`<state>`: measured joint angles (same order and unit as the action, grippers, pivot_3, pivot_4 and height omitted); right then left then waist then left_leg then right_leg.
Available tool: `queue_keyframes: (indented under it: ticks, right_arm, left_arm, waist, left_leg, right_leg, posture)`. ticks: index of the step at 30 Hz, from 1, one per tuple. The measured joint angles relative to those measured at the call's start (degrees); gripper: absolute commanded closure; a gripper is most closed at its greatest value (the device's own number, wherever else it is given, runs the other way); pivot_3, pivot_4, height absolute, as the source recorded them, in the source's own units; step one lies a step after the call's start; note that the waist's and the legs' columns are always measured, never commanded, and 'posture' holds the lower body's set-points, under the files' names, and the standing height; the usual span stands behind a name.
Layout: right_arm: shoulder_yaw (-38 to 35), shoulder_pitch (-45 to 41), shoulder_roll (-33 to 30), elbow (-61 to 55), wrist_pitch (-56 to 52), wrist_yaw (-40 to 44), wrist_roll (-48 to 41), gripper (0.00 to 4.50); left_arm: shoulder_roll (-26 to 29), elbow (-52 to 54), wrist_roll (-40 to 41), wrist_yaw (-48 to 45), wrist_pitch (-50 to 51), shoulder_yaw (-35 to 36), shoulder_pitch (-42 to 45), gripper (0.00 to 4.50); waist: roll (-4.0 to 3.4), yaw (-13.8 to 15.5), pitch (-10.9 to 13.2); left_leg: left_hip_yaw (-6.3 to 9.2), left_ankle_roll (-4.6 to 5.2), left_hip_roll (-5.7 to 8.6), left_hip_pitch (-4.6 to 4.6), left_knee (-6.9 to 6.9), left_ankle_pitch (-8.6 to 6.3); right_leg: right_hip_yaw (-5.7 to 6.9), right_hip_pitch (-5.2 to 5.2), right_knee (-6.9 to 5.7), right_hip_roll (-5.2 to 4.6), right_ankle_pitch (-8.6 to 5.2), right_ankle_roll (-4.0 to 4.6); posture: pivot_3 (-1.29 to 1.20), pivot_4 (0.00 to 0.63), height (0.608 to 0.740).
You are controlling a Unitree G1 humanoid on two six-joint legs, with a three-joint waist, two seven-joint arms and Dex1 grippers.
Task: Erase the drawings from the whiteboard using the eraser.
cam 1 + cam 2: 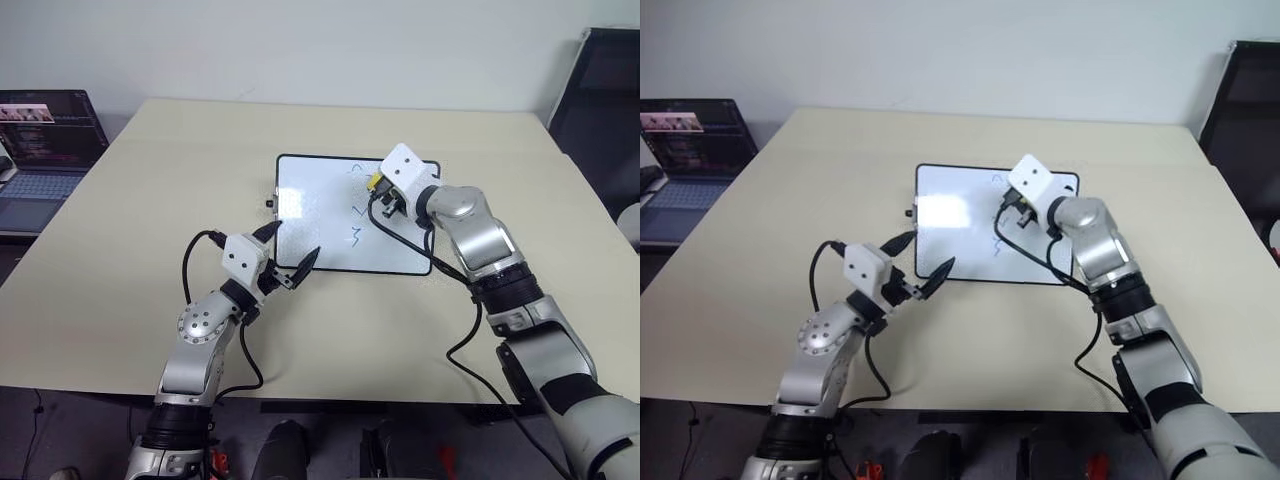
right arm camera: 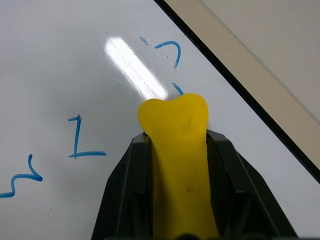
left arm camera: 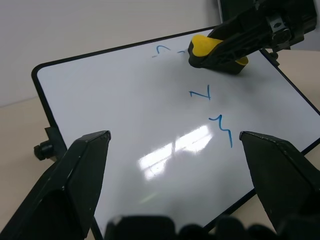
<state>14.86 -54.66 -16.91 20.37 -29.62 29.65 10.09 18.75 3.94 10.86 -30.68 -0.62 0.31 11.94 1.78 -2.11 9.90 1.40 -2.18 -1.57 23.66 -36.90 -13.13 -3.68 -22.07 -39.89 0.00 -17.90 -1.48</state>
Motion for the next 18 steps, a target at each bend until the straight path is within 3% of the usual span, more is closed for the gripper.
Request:
queue_keyframes:
  ticks: [18]
  right_arm:
    - [0.8,-1.7,4.9,3.2,0.5,-1.0,0.3,3.41]
  left_arm:
    - [0.5,0.3,0.0,0.1,0.0,0.1,-0.9,0.00]
  waist:
    - [0.00,-1.2,0.0]
  left_leg:
    - [-0.07,0.00,-0.04,-0.09,0.03,0.00]
  right_leg:
    - [-0.06,-0.01,-0.04,0.05,0.00,0.00]
  posture:
    - [0.00,0.150,0.740]
